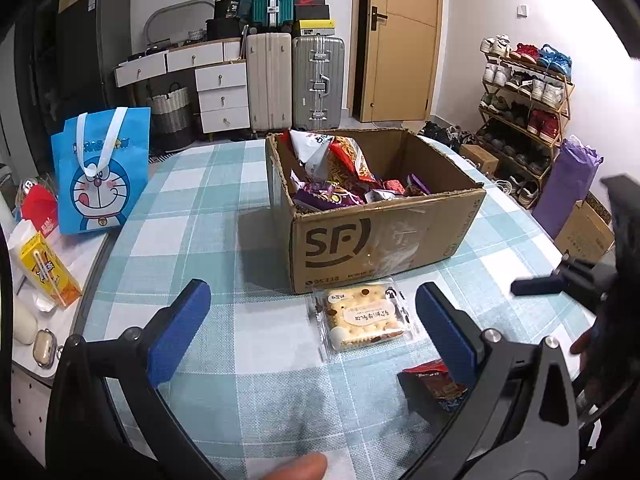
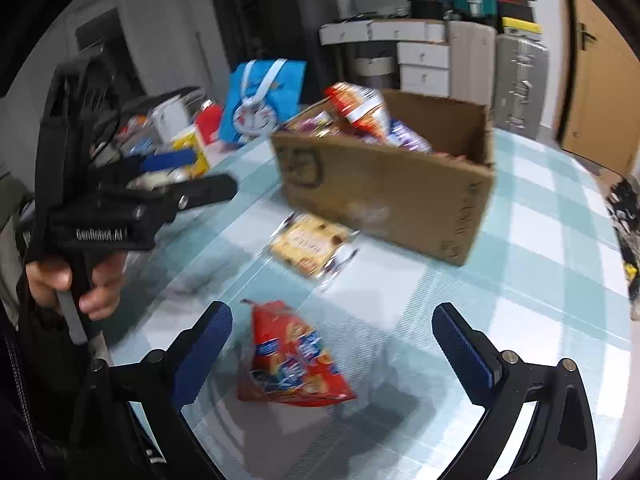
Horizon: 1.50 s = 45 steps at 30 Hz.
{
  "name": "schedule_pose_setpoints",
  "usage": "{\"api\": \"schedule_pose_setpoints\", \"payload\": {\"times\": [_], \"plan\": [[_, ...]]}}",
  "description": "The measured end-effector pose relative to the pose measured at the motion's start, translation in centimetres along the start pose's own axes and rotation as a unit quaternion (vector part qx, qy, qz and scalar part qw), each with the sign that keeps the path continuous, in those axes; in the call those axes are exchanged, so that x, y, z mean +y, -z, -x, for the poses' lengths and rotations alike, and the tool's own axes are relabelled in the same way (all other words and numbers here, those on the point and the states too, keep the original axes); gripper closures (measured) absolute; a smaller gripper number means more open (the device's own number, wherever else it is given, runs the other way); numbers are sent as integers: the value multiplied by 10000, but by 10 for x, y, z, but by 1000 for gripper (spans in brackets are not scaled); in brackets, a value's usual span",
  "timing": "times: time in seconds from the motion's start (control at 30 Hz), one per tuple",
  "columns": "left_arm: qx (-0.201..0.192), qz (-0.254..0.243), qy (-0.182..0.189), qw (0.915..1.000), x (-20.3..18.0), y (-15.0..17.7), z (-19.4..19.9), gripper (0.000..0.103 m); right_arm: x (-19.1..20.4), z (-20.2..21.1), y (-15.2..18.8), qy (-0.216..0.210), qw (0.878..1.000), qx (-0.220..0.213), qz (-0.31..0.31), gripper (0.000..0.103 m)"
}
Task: Organize snacks
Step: 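Grasp the red wafer-roll bag with the right gripper while the left grasps the cracker pack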
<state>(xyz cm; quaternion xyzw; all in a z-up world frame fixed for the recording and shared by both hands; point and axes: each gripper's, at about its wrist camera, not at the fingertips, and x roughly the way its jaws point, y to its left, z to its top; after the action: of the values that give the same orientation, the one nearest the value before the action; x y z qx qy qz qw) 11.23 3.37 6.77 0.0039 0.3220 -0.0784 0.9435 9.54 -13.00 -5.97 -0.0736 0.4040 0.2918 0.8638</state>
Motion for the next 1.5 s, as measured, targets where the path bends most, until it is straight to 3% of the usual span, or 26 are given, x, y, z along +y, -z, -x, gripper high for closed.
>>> {"api": "schedule_pose_setpoints", "payload": {"times": [0.07, 0.2, 0.57, 0.8, 1.13, 1.5], "plan": [[17, 4, 0, 10000, 0, 0, -1, 1, 5, -8, 3, -40, 9998, 165, 94, 1], [52, -9, -22, 10000, 0, -1, -2, 1, 11, -26, 11, -155, 9982, 521, 249, 24], [141, -22, -16, 9999, 0, 3, -11, 1, 11, -38, 19, -517, 9951, 807, 230, 28], [197, 12, -11, 9998, 3, 5, -16, 1, 6, -39, 21, -759, 9937, 824, 98, 49], [391, 83, 32, 9992, 4, 11, -32, 1, -13, -18, 13, -633, 9973, 332, -149, 58], [1016, 209, 256, 9943, -11, 26, -81, 1, -51, 15, 3, -263, 9947, -507, -850, 58]]}}
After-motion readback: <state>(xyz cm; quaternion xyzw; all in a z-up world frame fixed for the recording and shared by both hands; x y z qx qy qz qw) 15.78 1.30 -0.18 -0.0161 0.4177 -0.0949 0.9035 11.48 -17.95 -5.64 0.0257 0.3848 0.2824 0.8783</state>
